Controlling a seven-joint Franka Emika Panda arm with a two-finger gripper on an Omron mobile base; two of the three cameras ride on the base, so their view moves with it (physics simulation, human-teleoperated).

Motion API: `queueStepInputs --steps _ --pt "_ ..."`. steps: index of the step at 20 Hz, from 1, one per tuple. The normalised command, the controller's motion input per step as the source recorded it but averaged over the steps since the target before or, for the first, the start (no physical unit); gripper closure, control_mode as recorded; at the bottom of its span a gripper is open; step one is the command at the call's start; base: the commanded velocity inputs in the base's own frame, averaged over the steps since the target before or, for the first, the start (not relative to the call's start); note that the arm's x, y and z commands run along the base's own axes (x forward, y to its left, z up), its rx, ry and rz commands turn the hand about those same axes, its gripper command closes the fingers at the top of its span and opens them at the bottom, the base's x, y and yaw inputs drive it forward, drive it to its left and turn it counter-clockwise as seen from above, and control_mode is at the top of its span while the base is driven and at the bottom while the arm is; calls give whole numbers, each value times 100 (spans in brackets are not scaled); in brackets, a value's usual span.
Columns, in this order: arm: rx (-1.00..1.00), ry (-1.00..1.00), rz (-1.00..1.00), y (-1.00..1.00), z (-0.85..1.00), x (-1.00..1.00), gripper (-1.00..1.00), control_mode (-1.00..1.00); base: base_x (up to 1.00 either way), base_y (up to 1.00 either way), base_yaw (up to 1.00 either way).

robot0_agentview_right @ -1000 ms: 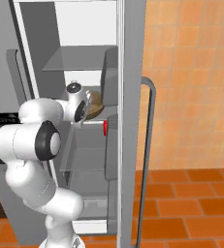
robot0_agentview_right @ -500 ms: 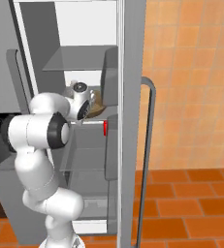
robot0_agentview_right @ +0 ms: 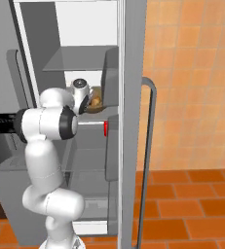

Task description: Pick the chicken drumstick and bell pepper from their plates and place them in the bowl. Then put the bowl in the fridge.

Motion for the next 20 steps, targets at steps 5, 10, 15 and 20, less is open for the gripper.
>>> queueStepInputs --steps 5,10,15,20 --pt "2 0 0 14 -21 36 100 -100 0 0 0" --pt "2 0 0 0 -17 1 -100 -100 0 0 0" --pt "1 0 0 0 -5 3 -100 -100 0 0 0" --pt "0 -10 0 0 6 -19 -100 -100 0 0 0"
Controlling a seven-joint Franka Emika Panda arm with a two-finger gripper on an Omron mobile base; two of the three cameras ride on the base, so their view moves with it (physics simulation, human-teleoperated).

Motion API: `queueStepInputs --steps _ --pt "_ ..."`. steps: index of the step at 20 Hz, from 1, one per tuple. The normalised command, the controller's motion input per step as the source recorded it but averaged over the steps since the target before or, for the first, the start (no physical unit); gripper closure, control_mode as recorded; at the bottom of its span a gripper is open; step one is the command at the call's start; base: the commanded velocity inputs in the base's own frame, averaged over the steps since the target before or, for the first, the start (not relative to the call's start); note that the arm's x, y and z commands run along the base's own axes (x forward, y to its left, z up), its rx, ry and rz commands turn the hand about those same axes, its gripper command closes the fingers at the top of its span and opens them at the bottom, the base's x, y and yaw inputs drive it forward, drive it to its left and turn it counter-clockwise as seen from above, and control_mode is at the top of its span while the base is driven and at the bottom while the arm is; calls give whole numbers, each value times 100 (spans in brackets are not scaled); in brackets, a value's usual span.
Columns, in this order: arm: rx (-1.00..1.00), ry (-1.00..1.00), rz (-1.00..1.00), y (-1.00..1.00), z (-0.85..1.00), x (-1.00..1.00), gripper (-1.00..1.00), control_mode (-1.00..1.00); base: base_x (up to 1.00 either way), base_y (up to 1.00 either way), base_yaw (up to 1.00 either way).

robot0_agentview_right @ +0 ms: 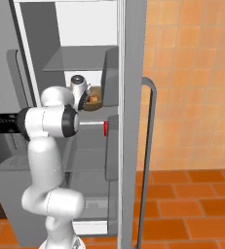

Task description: Pick the chicken drumstick and bell pepper from their plates and place them in the bowl. Then put the bowl in the fridge.

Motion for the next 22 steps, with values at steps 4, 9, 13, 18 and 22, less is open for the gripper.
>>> queueStepInputs --steps 4,9,13,18,22 --pt "0 -14 0 0 23 -60 -100 -100 0 0 0" --pt "0 -14 0 0 20 -70 -100 -100 0 0 0" --pt "0 -15 0 0 41 -82 -100 -100 0 0 0" --pt "0 -8 0 -3 93 -100 -100 -100 0 0 0" --pt "-4 -2 1 -12 76 -100 -100 -100 0 0 0"
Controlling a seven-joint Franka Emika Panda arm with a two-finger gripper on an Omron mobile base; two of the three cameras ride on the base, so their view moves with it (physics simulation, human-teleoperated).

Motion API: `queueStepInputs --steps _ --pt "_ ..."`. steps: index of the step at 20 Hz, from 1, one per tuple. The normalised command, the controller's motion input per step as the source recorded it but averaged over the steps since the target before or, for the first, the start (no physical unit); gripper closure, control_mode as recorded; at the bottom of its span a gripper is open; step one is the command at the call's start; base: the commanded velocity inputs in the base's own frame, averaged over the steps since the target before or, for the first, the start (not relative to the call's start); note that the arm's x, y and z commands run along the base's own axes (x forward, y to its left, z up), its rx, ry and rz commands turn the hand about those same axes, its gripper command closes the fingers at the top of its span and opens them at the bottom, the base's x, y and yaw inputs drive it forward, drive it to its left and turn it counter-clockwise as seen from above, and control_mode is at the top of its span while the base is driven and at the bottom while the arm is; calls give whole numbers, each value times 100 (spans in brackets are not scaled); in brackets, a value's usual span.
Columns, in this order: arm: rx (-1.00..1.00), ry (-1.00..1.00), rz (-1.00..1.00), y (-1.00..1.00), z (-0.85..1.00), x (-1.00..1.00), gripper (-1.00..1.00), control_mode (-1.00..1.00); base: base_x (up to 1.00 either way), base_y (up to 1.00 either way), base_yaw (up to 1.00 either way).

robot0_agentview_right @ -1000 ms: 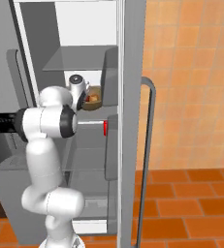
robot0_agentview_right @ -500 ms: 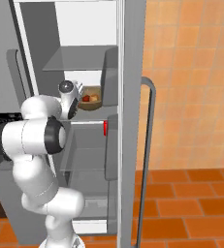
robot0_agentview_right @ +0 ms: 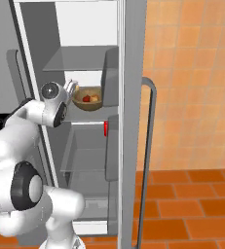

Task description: Pick the chicken drumstick and bell pepper from their plates and place them in the bowl. Then put the bowl in the fridge.

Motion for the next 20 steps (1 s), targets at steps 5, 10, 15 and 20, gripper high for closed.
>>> queueStepInputs --steps 5,10,15,20 --pt "-16 0 3 -30 44 -100 -100 -100 0 0 0" --pt "-27 0 25 -19 41 -100 -100 -100 0 0 0" --pt "-39 0 59 0 12 -100 -100 -100 0 0 0" --pt "-62 3 56 14 0 -100 -100 -100 0 0 0"
